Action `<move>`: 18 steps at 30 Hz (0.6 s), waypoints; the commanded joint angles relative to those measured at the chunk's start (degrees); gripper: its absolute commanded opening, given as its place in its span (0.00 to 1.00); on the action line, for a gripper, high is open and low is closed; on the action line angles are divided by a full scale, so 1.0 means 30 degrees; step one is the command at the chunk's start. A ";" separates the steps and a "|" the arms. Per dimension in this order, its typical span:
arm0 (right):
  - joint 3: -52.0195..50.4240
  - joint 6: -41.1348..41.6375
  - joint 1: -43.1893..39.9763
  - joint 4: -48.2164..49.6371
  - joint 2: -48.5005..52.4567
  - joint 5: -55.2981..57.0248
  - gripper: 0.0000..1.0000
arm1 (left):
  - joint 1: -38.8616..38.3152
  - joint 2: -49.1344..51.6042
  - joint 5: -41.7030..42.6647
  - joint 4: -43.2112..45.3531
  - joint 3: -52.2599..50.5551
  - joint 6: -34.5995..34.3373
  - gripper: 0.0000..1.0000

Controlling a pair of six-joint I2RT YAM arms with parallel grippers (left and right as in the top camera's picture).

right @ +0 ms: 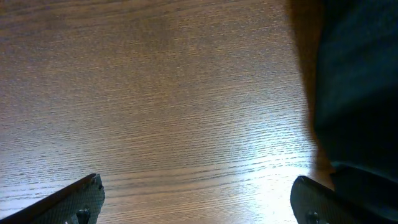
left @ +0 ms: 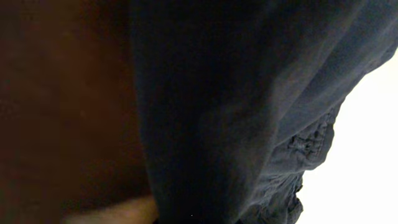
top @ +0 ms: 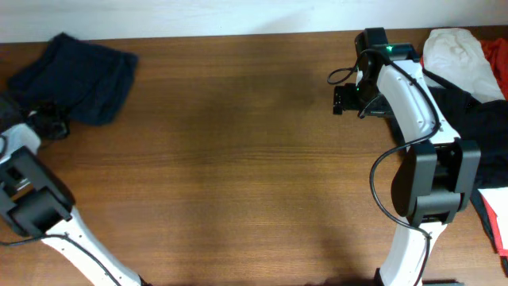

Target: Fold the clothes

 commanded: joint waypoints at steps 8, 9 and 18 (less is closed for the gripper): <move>0.0146 0.0066 -0.0051 -0.0051 -0.0109 0.0299 0.99 | 0.0758 0.2142 -0.3002 -0.0656 -0.1275 -0.0845 0.02; 0.0146 0.0066 -0.0051 -0.0051 -0.0109 0.0299 0.99 | 0.0444 0.2142 -0.3264 -0.0648 -0.1275 -0.1268 0.01; 0.0146 0.0066 -0.0051 -0.0051 -0.0109 0.0299 0.99 | -0.1348 0.2142 -0.4197 0.1195 -0.1275 -0.0707 0.09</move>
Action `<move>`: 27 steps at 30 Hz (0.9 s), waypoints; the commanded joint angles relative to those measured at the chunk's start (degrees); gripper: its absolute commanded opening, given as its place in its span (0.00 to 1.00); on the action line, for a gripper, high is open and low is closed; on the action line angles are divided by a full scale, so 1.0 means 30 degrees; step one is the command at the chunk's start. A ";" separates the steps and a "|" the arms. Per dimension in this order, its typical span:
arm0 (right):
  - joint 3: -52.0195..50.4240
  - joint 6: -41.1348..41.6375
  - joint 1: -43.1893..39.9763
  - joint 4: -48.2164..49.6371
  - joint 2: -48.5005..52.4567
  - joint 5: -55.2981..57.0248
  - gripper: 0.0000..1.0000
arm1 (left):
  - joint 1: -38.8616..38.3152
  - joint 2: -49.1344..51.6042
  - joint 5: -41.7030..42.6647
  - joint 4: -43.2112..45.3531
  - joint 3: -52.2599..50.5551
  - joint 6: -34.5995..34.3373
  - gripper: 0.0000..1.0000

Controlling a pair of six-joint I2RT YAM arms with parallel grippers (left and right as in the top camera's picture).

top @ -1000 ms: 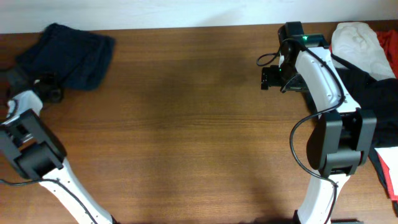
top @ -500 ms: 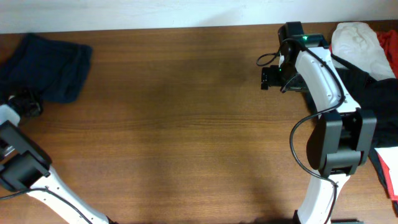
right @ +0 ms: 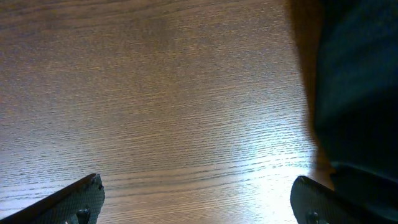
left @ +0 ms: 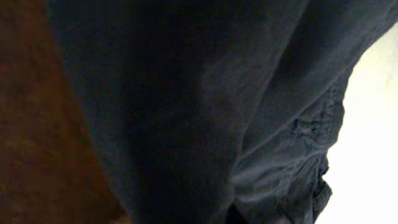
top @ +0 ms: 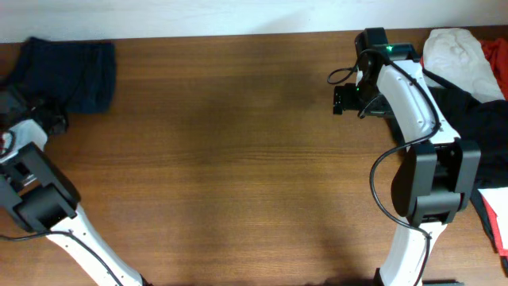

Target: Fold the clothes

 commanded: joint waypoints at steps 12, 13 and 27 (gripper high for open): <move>0.0146 0.0073 -0.0051 -0.0051 -0.0109 0.0299 0.99 | -0.0721 0.2164 -0.0124 -0.0095 -0.1253 0.3009 0.38; 0.0146 0.0073 -0.0051 -0.0051 -0.0109 0.0306 0.99 | -0.0627 0.2164 0.0299 -0.0124 -0.1253 0.3016 0.45; 0.0146 0.0073 -0.0051 -0.0051 -0.0109 0.0299 0.99 | 0.0430 -0.4612 -0.0648 -0.8976 -0.1195 0.7730 0.61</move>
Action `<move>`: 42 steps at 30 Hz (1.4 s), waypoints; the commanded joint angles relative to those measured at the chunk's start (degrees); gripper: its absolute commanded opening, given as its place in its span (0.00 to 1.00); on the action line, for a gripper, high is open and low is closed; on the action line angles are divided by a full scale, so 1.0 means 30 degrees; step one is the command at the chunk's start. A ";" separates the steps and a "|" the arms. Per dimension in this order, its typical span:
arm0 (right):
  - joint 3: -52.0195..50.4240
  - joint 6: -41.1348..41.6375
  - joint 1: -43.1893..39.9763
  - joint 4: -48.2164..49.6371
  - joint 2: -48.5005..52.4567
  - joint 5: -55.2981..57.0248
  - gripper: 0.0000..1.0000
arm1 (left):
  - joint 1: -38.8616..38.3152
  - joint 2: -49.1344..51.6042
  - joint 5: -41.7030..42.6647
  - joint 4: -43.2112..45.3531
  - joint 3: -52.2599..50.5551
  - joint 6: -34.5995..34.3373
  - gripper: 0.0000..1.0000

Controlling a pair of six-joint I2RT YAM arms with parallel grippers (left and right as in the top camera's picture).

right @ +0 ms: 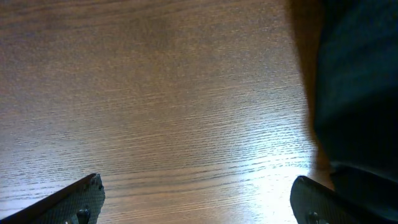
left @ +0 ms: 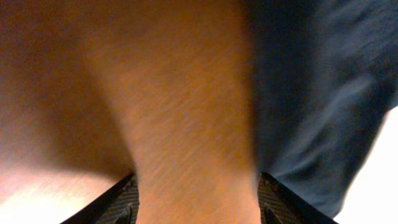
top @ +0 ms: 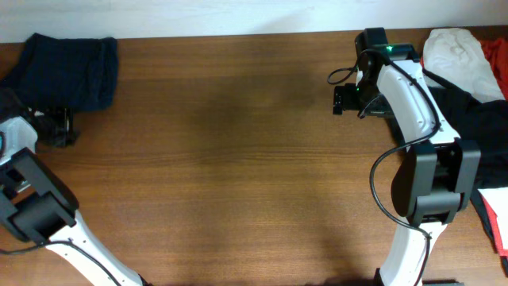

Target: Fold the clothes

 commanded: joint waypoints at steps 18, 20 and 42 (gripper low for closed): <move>0.0146 0.0066 -0.0051 -0.0058 -0.0109 0.0299 0.99 | -0.8021 -2.1238 -0.1515 -1.4265 -0.2732 1.3573 0.62; 0.0146 0.0066 -0.0051 -0.0058 -0.0109 0.0299 0.99 | -1.0236 -2.3212 -0.1523 -1.4943 -0.3767 1.3573 0.99; 0.0146 0.0066 -0.0036 -0.0058 -0.0109 0.0299 0.99 | -1.1876 -3.6253 -0.4131 0.2659 -2.5077 1.4433 0.99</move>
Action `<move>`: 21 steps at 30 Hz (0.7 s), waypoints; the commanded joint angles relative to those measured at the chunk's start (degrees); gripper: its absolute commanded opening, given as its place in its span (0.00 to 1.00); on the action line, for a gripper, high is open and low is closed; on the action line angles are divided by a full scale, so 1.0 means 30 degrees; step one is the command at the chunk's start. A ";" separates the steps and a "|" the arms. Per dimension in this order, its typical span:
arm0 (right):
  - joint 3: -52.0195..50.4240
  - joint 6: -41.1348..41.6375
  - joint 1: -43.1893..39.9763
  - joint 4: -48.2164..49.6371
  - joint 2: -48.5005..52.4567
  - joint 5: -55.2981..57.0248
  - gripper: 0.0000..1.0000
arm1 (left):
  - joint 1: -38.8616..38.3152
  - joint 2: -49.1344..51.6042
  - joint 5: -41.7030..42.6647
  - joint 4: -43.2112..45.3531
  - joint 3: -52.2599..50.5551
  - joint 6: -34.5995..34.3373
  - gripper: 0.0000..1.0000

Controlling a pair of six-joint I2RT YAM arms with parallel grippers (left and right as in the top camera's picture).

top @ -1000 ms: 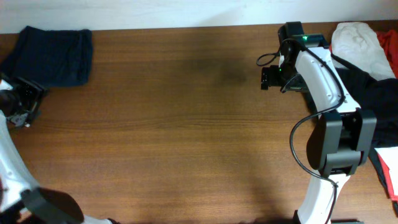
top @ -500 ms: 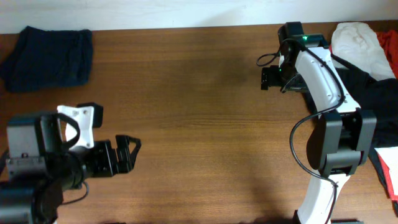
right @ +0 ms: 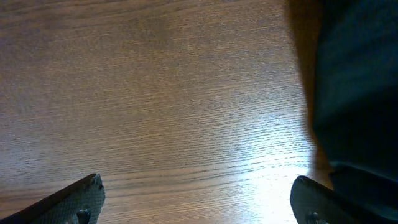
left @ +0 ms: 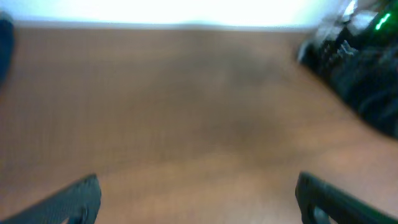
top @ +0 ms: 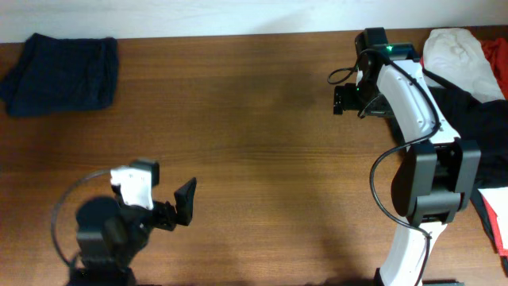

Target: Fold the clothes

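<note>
A folded dark navy garment (top: 62, 71) lies at the table's back left corner, with no gripper near it. My left gripper (top: 184, 203) hovers over the front left of the table, facing right. It is open, and its wrist view is blurred, showing only bare wood between the fingertips (left: 79, 196). My right gripper (top: 343, 98) is at the back right, open over bare wood (right: 196, 208). The edge of a dark cloth (right: 356, 87) lies just to its right.
A pile of clothes sits at the right edge: a white garment (top: 454, 52), a red one (top: 497, 56) and a black one (top: 481, 116). The right arm's base (top: 429, 183) stands at the front right. The wooden table (top: 262, 151) stretches between the arms.
My left arm was at the far left edge beside the navy garment. It is now at the front left, away from the garment and still open. The garment and right arm have not moved.
First the navy garment lay rumpled at the back left, with my left gripper in its cloth. Then it sat further left in a squarer shape. Then the gripper was open beside it. Now the garment lies alone, and the left arm is at the front left.
</note>
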 commanded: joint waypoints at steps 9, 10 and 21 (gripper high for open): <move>0.0146 0.0073 -0.0036 -0.0015 -0.0109 0.0233 0.99 | 0.0743 -0.7096 -0.4284 0.7074 -0.8204 0.0342 0.99; 0.0146 0.0073 -0.0036 -0.0007 -0.0109 0.0233 0.99 | 0.0933 -0.7905 -0.4605 0.7271 -0.8502 0.0350 0.99; 0.0146 0.0073 -0.0036 -0.0007 -0.0109 0.0233 0.99 | 0.1741 -0.9799 -0.5559 0.9530 -1.1577 0.0357 0.99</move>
